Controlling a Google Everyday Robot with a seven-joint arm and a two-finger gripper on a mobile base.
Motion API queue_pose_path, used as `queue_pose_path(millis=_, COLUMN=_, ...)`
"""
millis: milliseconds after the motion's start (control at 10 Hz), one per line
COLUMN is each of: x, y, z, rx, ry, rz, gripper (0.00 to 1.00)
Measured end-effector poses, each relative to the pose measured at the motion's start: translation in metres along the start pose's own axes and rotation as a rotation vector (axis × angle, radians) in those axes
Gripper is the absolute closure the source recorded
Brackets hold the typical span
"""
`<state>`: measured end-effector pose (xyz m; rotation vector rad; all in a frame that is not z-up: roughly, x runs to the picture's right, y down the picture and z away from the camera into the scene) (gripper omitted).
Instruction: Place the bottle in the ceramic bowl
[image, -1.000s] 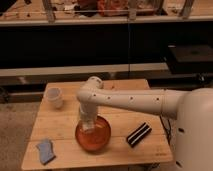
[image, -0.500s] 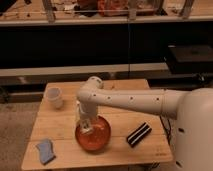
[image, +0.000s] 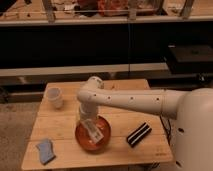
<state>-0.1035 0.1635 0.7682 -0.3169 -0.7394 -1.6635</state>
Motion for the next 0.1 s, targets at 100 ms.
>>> queue_pose_path(millis=100, x=0.0003, y=0.0001, z=-0.0001, rx=0.001, ry=0.000, rz=-0.001, gripper=0.36)
